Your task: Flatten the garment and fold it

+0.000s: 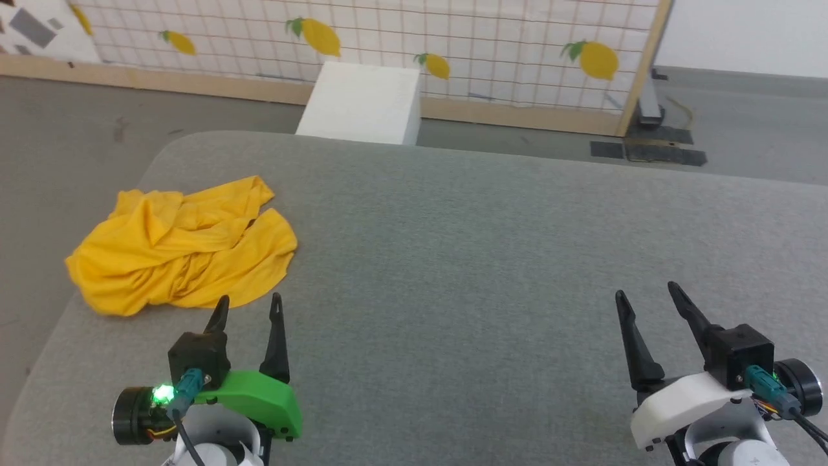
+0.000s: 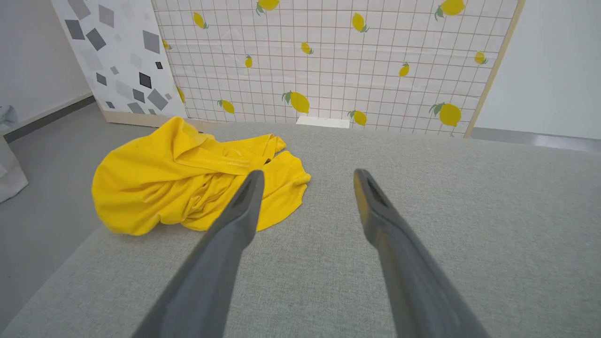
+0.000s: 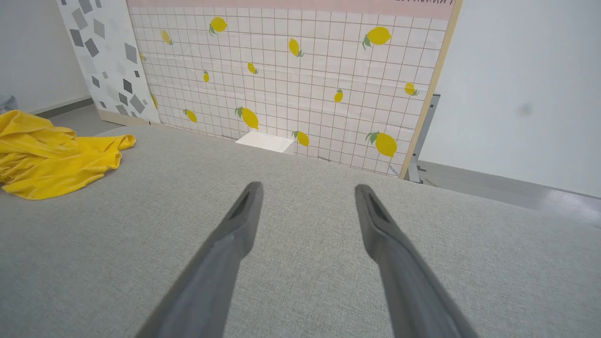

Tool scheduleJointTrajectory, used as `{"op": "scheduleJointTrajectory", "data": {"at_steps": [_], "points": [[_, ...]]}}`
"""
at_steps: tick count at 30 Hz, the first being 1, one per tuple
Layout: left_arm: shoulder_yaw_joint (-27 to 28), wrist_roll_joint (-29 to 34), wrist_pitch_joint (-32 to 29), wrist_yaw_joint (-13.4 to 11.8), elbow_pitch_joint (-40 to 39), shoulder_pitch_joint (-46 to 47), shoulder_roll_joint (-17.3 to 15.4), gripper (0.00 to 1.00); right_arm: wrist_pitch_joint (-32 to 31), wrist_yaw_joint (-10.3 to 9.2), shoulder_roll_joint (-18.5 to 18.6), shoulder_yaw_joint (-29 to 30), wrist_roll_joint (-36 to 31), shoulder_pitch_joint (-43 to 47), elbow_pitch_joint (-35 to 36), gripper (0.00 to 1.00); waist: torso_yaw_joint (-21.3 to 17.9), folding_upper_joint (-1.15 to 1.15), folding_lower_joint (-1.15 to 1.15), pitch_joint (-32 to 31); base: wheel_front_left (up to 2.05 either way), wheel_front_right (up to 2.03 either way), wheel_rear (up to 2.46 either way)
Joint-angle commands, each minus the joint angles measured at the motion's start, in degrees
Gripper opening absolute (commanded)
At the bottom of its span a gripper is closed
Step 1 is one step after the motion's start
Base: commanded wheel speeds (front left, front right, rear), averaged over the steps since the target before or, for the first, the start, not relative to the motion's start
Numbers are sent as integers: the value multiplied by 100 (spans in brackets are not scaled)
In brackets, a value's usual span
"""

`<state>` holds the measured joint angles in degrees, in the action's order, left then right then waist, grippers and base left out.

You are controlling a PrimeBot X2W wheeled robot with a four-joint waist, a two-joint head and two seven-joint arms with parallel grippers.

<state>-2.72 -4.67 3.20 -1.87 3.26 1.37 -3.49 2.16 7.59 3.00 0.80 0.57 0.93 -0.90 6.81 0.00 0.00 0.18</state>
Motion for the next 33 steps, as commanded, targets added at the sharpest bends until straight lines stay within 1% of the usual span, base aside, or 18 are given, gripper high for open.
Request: {"op": "scheduleJointTrajectory", "data": {"at_steps": [1,16,33], "points": [[-21,-40,62,-50,36,113,-40,100,69,-3,-3,9,30,7,-16,100,152,0,0,14,0,0,0],[-41,-274,245,-202,121,109,-95,100,117,-4,-5,-45,52,-27,-44,100,689,0,0,67,0,0,0],[-201,-501,447,-281,280,160,-124,100,246,-5,-7,-56,117,-33,-83,100,1191,0,0,110,0,0,0]]}}
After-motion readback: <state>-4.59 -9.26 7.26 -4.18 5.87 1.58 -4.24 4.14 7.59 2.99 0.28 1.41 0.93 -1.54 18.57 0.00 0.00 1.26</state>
